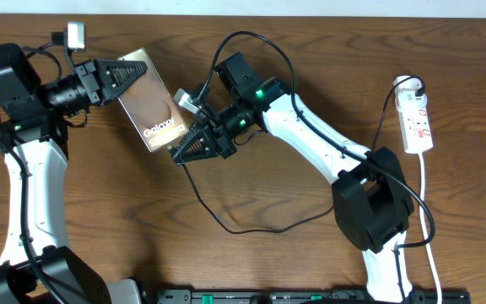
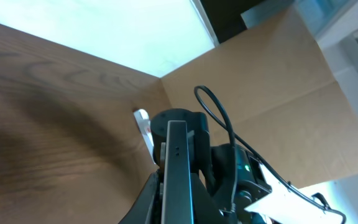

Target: Plug charger to phone and switch on socket

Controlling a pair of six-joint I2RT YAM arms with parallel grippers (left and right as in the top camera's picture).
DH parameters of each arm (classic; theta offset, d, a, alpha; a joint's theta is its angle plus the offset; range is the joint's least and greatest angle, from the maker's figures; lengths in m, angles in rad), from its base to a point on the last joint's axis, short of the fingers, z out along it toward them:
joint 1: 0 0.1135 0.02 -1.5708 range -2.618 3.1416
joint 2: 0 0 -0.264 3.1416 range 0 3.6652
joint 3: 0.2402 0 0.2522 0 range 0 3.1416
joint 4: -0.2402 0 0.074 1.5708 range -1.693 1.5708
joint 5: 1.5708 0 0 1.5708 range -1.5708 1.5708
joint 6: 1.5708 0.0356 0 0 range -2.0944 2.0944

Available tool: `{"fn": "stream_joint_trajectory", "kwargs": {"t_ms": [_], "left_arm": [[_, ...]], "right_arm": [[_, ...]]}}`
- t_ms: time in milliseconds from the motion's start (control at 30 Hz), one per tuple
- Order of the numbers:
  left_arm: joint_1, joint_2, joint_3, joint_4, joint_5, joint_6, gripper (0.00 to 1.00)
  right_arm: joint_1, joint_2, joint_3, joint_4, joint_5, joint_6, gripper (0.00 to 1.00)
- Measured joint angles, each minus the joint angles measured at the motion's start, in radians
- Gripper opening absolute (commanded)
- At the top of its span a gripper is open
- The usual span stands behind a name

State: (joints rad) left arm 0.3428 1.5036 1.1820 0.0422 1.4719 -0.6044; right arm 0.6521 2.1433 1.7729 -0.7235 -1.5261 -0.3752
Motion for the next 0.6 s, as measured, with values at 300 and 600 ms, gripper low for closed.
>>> {"fn": "stream_joint_trajectory", "kwargs": {"t_ms": [300,600], "left_arm": [[0.0,0.0,0.0,0.0,-0.032,0.003,0.07],[0.0,0.0,0.0,0.007,-0.039,0.003,0.07]], "right_arm": [[-0.008,0.0,0.0,0.008,0.0,0.0,0.01],[-0.032,0.0,0.0,0.013,0.011,0.032,0.01]]}}
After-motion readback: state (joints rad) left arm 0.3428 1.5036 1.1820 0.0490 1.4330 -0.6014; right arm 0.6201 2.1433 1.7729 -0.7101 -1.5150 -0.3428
